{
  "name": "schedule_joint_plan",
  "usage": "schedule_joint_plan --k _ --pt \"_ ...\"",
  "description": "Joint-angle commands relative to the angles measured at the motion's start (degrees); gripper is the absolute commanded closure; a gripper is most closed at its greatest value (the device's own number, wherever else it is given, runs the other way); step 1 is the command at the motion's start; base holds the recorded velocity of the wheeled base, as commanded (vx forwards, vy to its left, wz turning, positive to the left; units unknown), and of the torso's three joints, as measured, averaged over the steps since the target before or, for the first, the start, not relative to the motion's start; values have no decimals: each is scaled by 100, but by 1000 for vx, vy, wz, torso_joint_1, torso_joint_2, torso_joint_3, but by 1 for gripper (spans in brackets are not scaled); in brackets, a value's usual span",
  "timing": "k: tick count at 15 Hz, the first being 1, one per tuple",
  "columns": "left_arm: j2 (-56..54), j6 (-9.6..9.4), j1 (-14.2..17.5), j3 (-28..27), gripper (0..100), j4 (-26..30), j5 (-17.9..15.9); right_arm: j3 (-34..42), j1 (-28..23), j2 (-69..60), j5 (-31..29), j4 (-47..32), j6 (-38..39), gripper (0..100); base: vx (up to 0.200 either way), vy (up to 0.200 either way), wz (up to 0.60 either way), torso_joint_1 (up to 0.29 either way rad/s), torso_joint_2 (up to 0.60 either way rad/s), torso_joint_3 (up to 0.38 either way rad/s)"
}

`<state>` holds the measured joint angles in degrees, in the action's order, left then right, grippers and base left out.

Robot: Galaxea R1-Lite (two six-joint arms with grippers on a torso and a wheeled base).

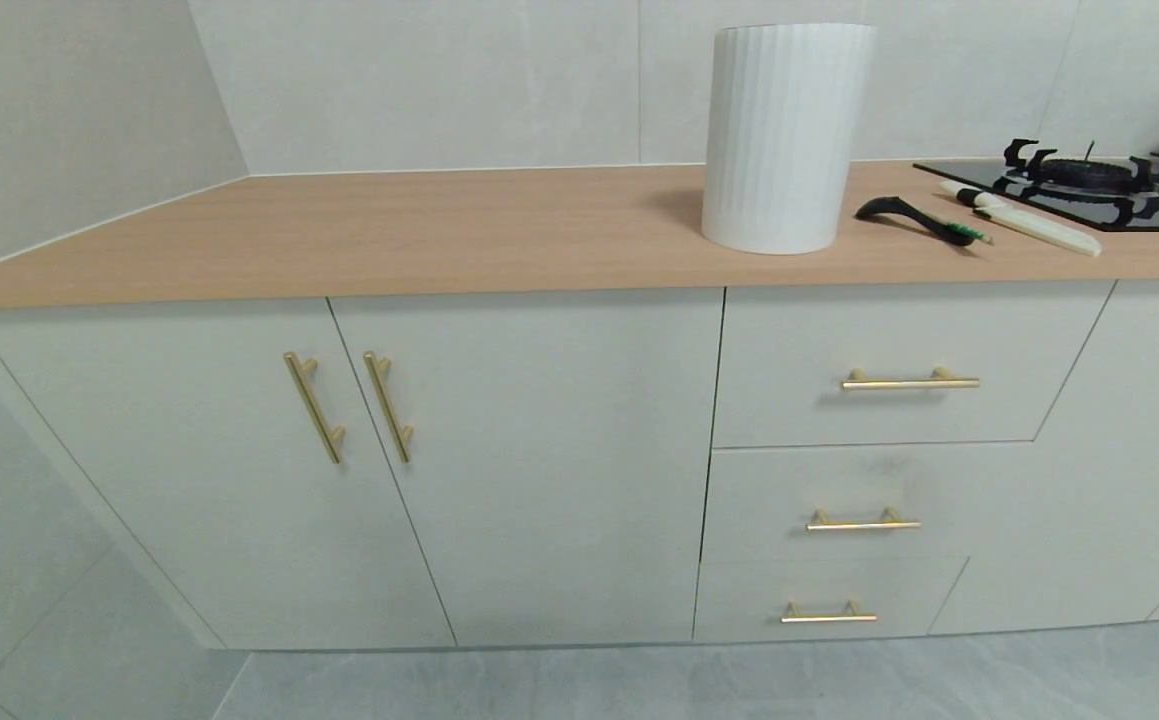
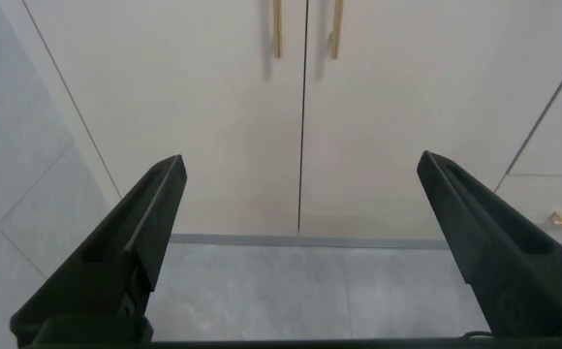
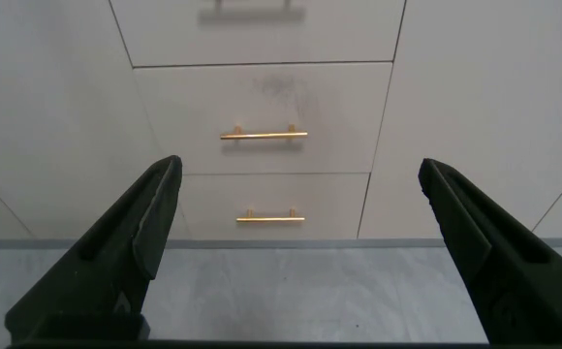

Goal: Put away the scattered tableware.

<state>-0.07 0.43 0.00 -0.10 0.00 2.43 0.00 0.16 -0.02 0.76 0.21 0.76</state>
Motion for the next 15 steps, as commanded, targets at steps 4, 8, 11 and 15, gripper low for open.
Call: schedule_joint_plan --k 4,8,11,15 --pt "7 1 0 1 0 0 4 -9 2 117 4 6 12 0 0 0 0 0 0 0" --pt "7 1 0 1 0 0 4 -246 11 240 12 85 65 0 0 0 0 0 0 0" --pt "7 1 0 1 0 0 4 -2021 11 1672 56 155 338 0 0 0 0 0 0 0" --pt "7 1 0 1 0 0 4 -3577 11 5311 390 181 206 0 0 0 0 0 0 0"
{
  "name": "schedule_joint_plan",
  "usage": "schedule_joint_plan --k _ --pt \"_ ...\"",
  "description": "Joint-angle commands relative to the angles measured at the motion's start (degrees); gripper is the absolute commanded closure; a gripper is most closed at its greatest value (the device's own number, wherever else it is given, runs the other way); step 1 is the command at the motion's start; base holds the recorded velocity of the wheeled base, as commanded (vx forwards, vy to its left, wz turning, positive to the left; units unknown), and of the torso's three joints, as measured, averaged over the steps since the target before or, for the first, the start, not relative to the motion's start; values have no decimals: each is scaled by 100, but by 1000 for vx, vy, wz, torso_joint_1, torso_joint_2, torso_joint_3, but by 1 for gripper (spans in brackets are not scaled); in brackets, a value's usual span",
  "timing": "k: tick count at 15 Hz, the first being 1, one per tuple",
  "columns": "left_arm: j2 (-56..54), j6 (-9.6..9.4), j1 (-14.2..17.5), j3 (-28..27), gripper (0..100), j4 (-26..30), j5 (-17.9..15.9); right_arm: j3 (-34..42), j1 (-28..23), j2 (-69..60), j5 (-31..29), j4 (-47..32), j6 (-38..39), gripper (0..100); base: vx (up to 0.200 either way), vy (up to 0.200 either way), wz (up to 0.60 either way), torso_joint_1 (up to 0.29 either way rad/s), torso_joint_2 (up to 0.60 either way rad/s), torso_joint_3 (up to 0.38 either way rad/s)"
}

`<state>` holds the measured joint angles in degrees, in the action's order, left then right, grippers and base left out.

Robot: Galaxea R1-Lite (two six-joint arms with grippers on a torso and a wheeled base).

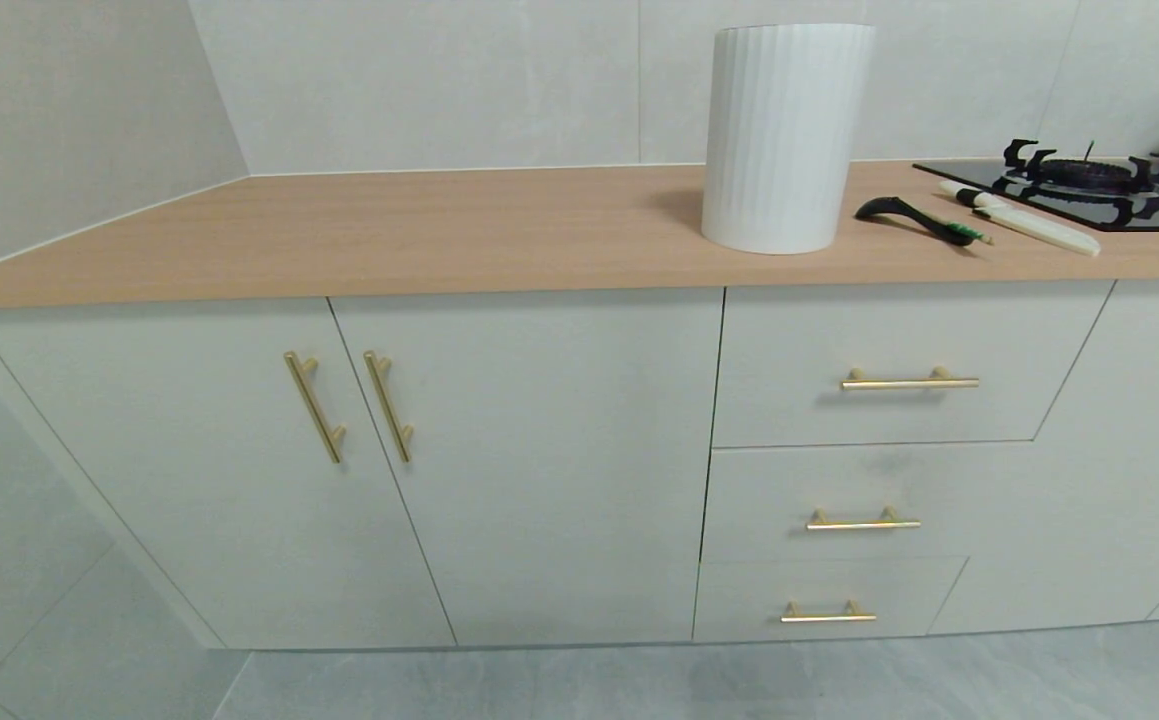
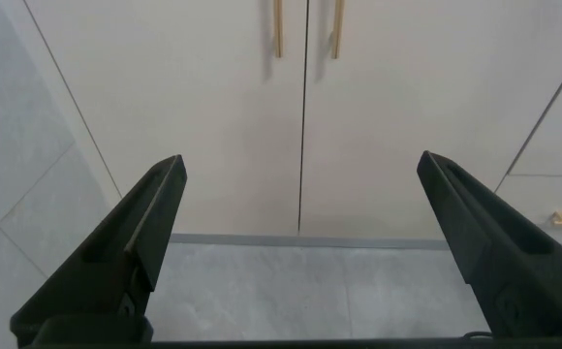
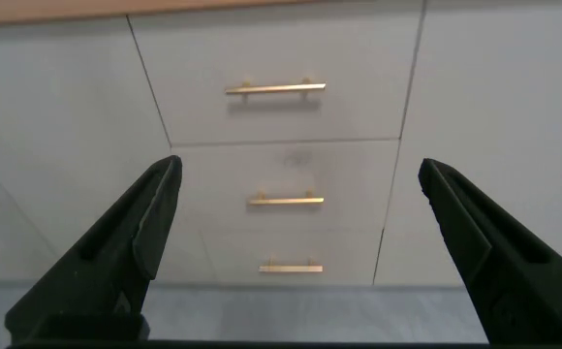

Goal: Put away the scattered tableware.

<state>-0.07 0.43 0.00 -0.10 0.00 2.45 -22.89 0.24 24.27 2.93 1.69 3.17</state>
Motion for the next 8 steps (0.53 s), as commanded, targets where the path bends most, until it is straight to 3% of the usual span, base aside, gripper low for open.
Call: schedule_joint_plan --k 1,8 --pt "7 1 0 1 0 0 1 -1534 2 3497 173 41 -53 0 0 0 0 0 0 0" --pt "7 1 0 1 0 0 1 -2263 20 6564 446 824 -124 0 0 0 0 0 0 0"
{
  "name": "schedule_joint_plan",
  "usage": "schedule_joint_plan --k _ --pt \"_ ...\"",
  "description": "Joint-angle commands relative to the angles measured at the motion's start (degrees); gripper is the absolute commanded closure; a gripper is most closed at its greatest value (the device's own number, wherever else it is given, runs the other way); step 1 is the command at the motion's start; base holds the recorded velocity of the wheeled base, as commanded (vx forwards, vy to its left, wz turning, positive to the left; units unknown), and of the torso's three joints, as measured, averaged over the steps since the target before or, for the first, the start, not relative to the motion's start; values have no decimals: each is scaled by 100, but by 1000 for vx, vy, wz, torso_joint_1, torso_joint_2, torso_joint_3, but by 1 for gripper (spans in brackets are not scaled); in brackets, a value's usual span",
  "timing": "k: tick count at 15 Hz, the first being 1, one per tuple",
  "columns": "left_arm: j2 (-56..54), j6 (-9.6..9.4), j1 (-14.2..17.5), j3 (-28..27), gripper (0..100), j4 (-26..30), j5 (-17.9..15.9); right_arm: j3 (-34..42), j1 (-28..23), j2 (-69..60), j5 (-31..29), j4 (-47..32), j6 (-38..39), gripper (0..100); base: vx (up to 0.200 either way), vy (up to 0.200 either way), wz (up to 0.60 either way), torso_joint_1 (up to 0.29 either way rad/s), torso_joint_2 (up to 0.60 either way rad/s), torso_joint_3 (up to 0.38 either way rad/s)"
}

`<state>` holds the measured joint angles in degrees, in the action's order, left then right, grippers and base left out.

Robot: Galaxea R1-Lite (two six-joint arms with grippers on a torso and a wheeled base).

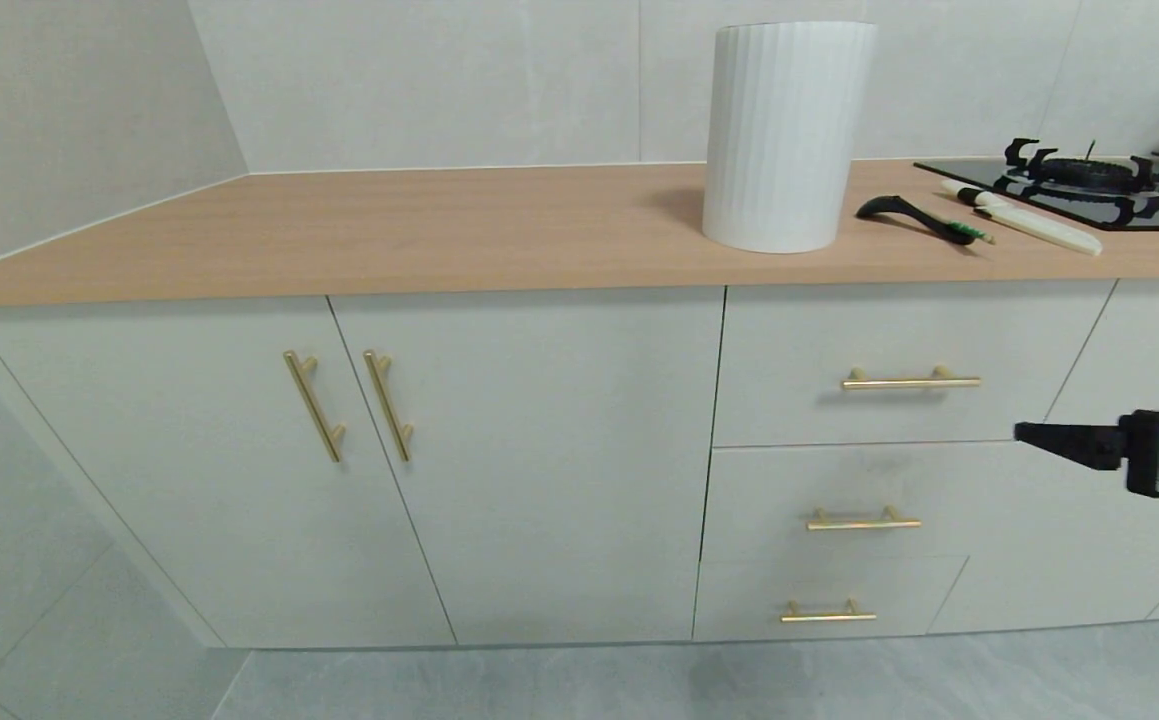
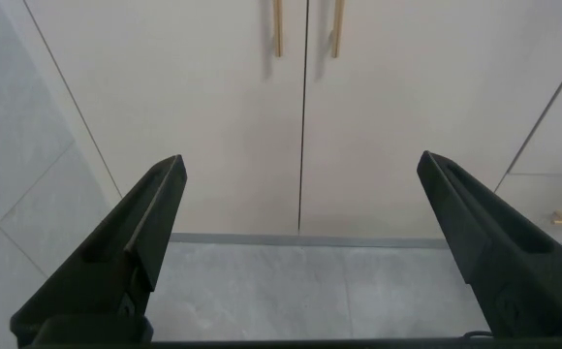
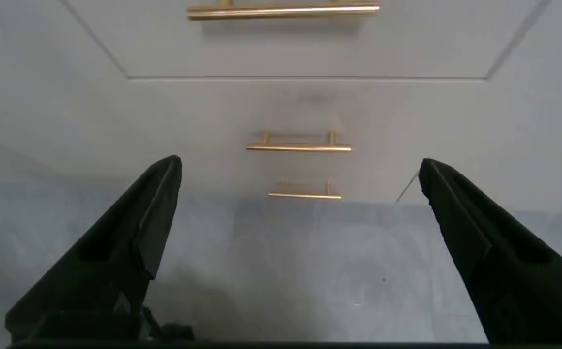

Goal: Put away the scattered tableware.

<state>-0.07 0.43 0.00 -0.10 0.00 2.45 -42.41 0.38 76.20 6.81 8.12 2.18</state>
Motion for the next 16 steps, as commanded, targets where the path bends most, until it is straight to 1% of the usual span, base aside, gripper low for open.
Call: schedule_joint_plan --k 1,2,3,4,7,10,12,13,14,16 --pt "7 1 0 1 0 0 1 -338 6 1925 4 401 -60 0 0 0 0 0 0 0" --pt "7 1 0 1 0 0 1 -364 15 2144 4 524 -69 0 0 0 0 0 0 0" --pt "7 1 0 1 0 0 1 -435 6 2803 -5 840 -78 0 0 0 0 0 0 0" --pt "7 1 0 1 0 0 1 -461 15 3190 -75 1069 -95 0 0 0 0 0 0 0" --pt "7 1 0 1 0 0 1 -461 15 4183 -471 1983 -104 0 0 0 0 0 0 0" --pt "7 1 0 1 0 0 1 -461 103 4799 -761 2932 -139 0 0 0 0 0 0 0" --pt "7 1 0 1 0 0 1 -461 147 5150 -989 3363 -174 0 0 0 0 0 0 0" --pt "7 1 0 1 0 0 1 -461 156 5220 -1007 3451 -174 0 0 0 0 0 0 0" --pt "7 1 0 1 0 0 1 -461 208 5431 -1015 3776 -174 0 0 0 0 0 0 0" --pt "7 1 0 1 0 0 1 -452 305 5642 -1174 4163 -183 0 0 0 0 0 0 0"
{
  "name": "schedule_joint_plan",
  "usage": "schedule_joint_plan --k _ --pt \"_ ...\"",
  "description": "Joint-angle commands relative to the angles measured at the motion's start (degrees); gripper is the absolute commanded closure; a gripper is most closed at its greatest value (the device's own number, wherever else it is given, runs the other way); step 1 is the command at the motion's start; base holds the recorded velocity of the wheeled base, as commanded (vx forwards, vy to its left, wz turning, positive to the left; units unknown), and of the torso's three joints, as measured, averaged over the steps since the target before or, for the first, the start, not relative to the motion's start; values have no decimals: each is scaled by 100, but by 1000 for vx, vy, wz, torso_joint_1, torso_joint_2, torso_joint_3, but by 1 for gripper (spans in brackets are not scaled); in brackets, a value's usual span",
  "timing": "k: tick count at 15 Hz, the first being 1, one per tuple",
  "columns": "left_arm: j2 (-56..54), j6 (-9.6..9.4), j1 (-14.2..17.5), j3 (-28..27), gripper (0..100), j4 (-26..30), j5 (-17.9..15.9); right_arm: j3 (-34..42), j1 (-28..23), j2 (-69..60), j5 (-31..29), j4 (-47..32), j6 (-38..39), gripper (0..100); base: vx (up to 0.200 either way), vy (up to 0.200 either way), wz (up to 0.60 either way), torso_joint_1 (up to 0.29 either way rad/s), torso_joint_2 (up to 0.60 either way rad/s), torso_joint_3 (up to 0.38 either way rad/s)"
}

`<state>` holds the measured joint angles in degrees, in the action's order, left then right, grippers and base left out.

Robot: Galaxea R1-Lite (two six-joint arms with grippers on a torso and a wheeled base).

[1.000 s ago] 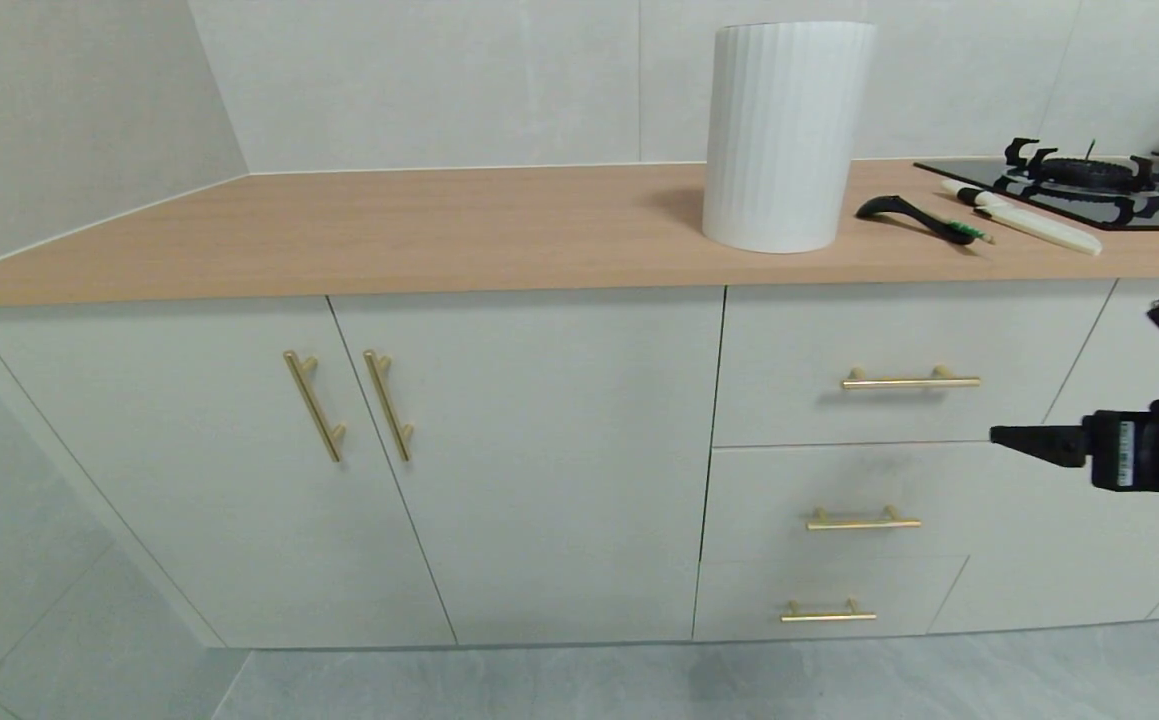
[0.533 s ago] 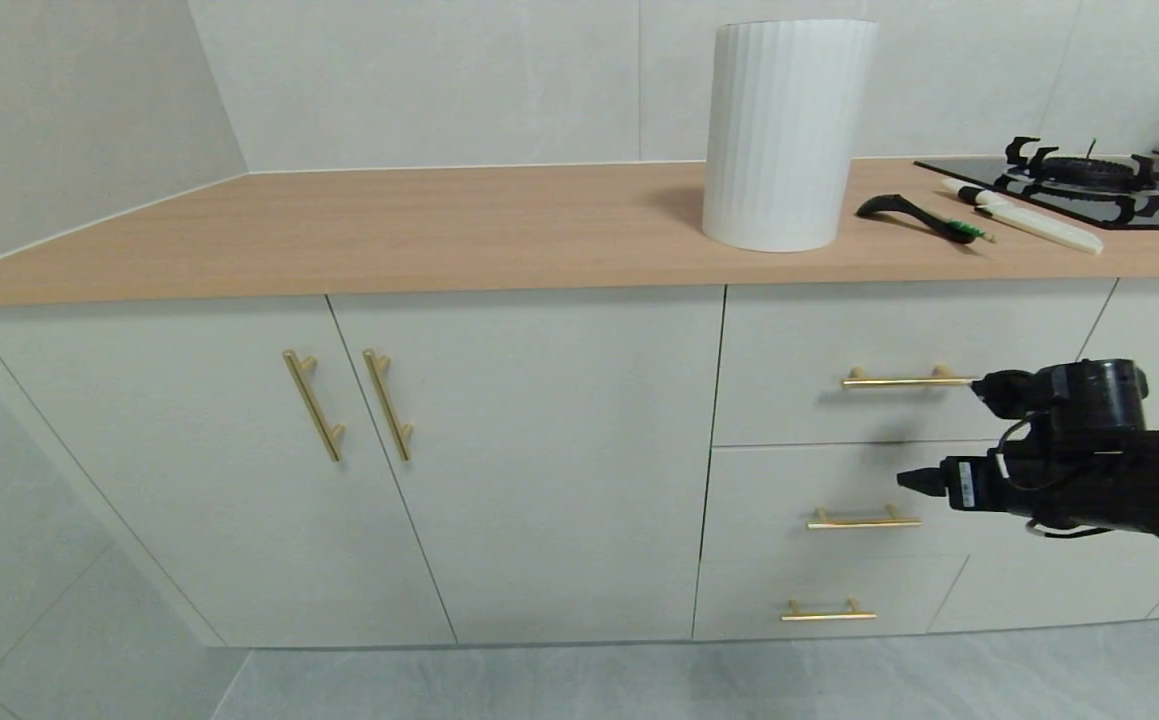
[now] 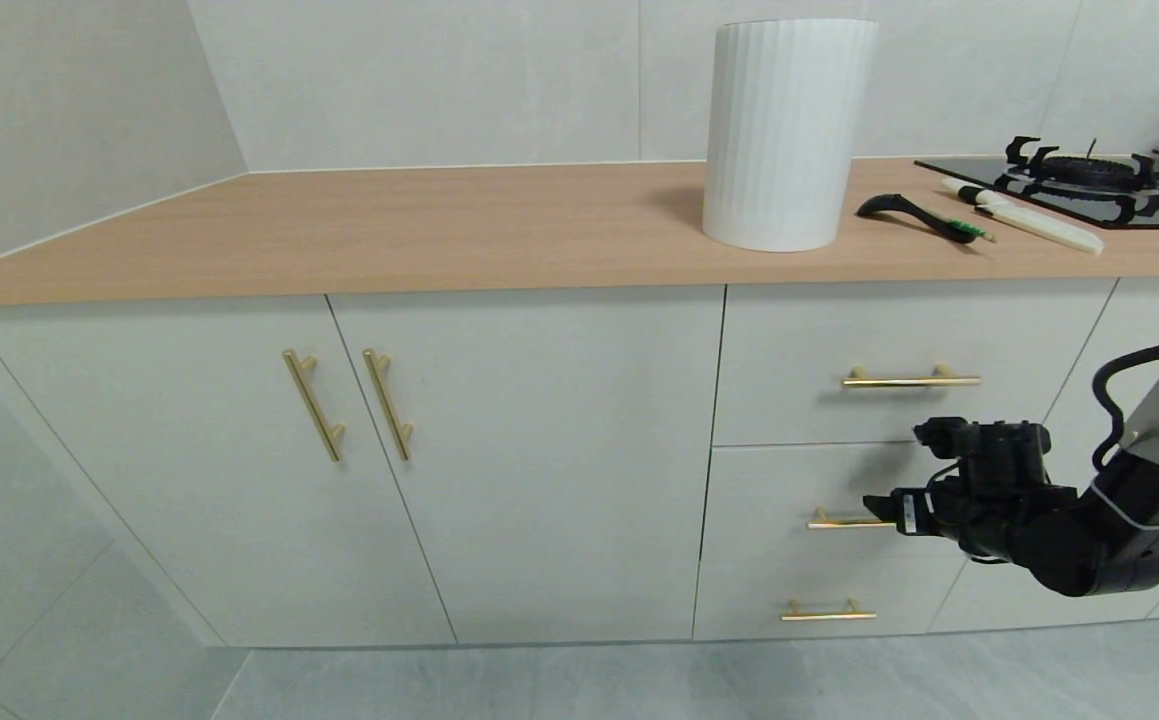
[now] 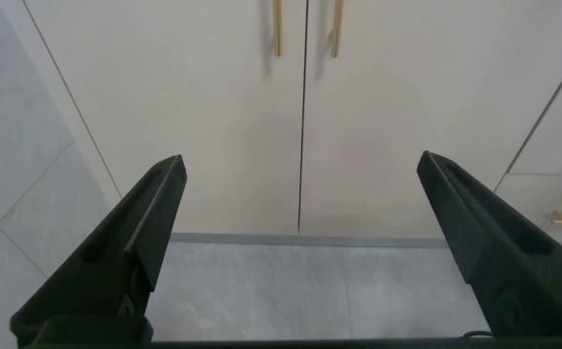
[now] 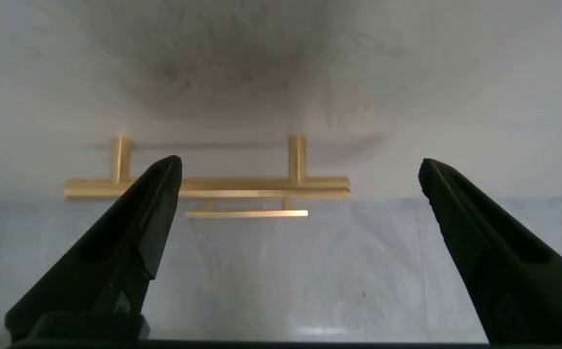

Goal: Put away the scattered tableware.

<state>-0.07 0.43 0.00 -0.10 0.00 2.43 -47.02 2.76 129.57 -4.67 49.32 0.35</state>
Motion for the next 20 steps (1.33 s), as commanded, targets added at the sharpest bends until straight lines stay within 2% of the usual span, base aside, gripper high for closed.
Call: schedule_joint_plan --k 1,12,20 --pt "7 1 0 1 0 0 4 9 138 402 -131 192 0 0 0 0 0 0 0 0" --pt "7 1 0 1 0 0 4 -273 199 754 -456 464 9 0 0 0 0 0 0 0" --pt "7 1 0 1 0 0 4 70 173 604 -403 455 -194 0 0 0 0 0 0 0"
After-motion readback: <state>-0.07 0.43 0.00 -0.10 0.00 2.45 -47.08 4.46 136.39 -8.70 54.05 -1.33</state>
